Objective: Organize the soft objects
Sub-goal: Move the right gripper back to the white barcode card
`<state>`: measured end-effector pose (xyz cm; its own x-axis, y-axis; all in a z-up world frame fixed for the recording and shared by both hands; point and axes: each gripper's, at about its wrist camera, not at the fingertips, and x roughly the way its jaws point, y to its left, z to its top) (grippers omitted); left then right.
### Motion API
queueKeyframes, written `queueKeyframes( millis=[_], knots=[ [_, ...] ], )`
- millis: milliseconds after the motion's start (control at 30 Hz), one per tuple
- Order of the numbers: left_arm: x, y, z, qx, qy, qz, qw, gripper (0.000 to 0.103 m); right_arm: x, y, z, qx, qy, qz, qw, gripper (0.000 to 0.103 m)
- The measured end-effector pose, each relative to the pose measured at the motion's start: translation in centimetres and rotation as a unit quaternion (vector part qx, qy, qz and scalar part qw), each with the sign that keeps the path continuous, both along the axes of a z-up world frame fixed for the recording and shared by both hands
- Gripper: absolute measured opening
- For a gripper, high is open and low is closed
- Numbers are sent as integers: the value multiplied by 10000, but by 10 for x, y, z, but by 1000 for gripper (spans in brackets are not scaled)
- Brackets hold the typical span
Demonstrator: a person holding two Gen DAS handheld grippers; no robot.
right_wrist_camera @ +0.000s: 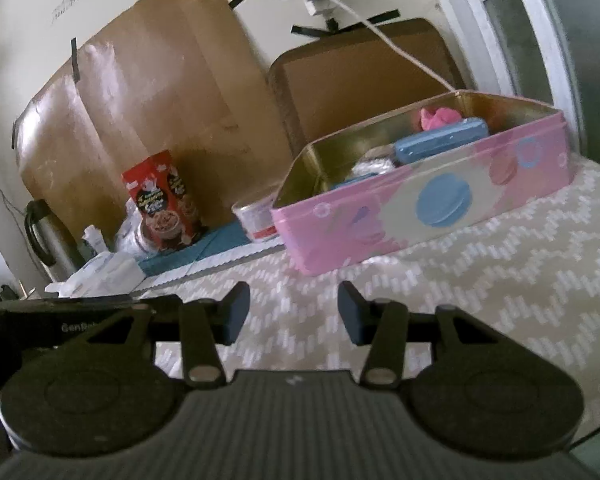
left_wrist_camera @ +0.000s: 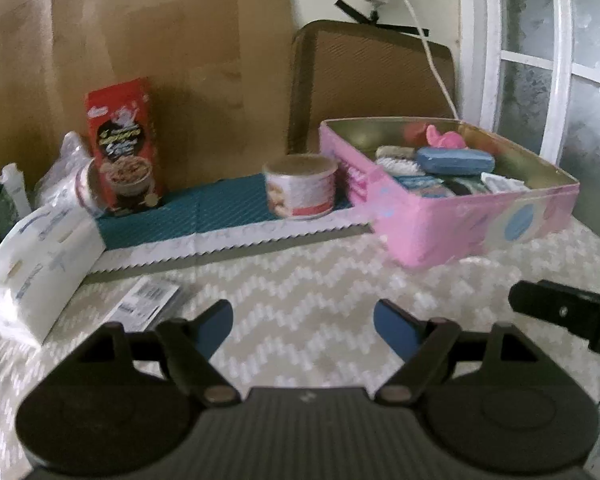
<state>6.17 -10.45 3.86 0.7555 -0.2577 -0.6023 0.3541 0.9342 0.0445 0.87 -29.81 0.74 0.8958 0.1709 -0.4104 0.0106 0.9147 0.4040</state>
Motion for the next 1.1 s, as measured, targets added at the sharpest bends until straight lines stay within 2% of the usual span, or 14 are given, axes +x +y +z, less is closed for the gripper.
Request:
queueKeyframes(
  millis=[433,700,933,1100],
  knots=[
    [2,52,-16,28,32,340,9994,82,16,44,-5,-289,305,425,9982,52],
    [3,91,-24,-58,102,626,9980,83,30,80,-8,-478,429,871,9941,52],
    [8,142,-29,-361,203,1201,9919,83,54,115,-9,-746,560,1472,9847,52],
    [15,169,-29,-874,254,1509,9843,83,113,143,-4,-966,535,1929,9750,52]
  ],
)
